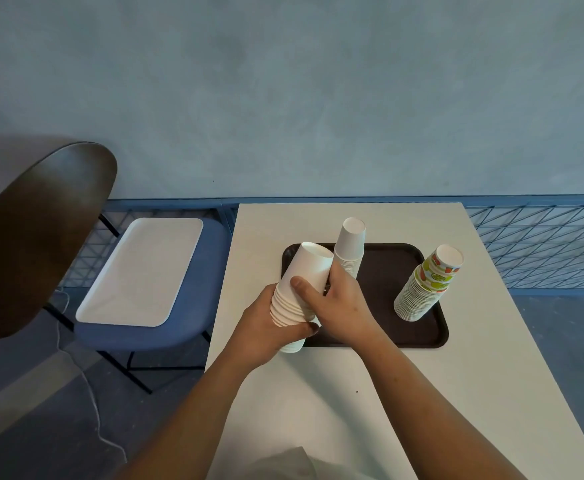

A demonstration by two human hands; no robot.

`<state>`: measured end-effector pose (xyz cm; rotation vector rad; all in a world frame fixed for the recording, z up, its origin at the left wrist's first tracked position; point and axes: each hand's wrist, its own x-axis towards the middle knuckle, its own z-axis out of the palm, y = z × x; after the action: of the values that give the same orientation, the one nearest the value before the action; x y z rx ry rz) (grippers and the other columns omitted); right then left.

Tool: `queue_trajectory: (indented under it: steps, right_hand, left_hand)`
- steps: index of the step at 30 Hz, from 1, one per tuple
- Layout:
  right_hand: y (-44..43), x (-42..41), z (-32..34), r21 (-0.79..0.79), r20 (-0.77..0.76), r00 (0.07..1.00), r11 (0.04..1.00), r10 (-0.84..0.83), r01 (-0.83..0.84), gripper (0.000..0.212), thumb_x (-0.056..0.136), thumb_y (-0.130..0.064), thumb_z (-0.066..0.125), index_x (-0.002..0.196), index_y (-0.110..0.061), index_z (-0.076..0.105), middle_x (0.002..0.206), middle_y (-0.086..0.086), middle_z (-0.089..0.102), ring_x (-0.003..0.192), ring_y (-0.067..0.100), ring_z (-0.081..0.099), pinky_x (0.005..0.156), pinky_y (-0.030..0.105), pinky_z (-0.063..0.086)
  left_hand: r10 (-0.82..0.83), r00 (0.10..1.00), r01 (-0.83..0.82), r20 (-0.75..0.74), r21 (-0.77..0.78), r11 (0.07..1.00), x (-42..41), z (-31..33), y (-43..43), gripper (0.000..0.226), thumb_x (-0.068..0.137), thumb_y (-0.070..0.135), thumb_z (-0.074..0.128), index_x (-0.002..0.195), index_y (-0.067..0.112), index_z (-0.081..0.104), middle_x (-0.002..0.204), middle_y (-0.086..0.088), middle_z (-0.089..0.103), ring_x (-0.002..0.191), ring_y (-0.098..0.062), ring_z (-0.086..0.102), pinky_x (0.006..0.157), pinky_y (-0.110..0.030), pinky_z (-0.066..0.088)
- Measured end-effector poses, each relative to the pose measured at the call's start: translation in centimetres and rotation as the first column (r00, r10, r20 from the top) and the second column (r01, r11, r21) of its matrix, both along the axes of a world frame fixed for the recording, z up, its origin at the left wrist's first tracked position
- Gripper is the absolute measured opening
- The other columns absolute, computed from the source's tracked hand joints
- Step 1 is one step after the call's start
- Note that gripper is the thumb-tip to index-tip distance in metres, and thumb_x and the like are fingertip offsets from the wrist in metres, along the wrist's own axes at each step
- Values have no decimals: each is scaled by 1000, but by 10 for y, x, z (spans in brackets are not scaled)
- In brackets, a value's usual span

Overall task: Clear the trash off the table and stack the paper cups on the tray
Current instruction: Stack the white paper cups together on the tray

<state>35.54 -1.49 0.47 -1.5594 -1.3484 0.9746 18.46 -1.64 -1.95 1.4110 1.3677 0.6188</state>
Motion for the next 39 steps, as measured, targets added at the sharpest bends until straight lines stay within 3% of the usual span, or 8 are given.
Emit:
queue_trajectory:
  steps: [8,12,17,21,27,31,36,39]
  right_hand:
    - [15,21,24,-2,-111,986,992,-126,127,34,92,-47,70,107,-19,60,93,-4,70,82,-2,66,70,22,53]
    - [24,34,18,-1,-230,934,960,-274,281,34,93,-46,70,115,-21,61,102,-3,71,94,8,68,77,31,56]
    - [27,35,-16,0,-32,936,937,-350,350,50,90,-46,72,125,-19,52,108,-7,65,98,10,64,77,26,50]
    - [30,22,-46,-12,105,964,969,-244,247,48,86,-47,75,119,-24,49,108,-7,63,99,13,63,80,31,52]
    - [38,10,-89,-159,257,965,983,-45,88,64,81,-42,80,134,-20,49,126,-2,60,114,20,58,92,33,48]
    - [36,15,-108,-294,294,953,955,66,24,96,65,-51,80,146,-24,37,143,3,50,127,31,51,104,51,48]
    - [19,21,-85,-208,331,943,975,-5,78,76,87,-27,69,153,-13,34,153,11,42,138,36,41,113,47,36]
    - [5,19,-57,-29,213,965,986,-154,163,56,88,-35,57,142,-19,50,137,1,52,123,25,52,104,47,49]
  left_hand:
    - [-2,1000,1,-4,-46,999,-10,-11,0,80,65,45,96,132,39,54,119,16,69,109,-7,67,89,-32,57]
    - [39,999,-39,-16,-47,998,-12,-14,2,76,70,39,95,133,35,51,120,14,64,110,-14,64,86,-29,54]
    - [104,995,-104,-8,-33,994,-17,-18,6,73,72,37,94,131,36,51,118,15,64,108,-11,64,83,-27,53]
    - [140,990,-139,20,-30,990,-18,-16,10,69,73,35,94,127,38,52,116,16,65,105,-6,65,79,-22,53]
    - [143,989,-142,28,-30,989,-16,-13,13,68,73,36,94,127,39,52,115,17,66,104,-5,66,78,-20,53]
    - [132,991,-132,23,-28,991,-14,-10,13,70,75,33,93,130,37,49,117,16,63,105,-7,64,76,-18,51]
    - [120,992,-119,29,-28,992,-14,-10,9,74,76,35,92,135,37,48,120,16,62,109,-10,62,79,-21,52]
    - [101,995,-100,25,-21,995,-10,-10,6,76,74,37,93,135,38,47,122,18,61,109,-8,62,82,-24,52]
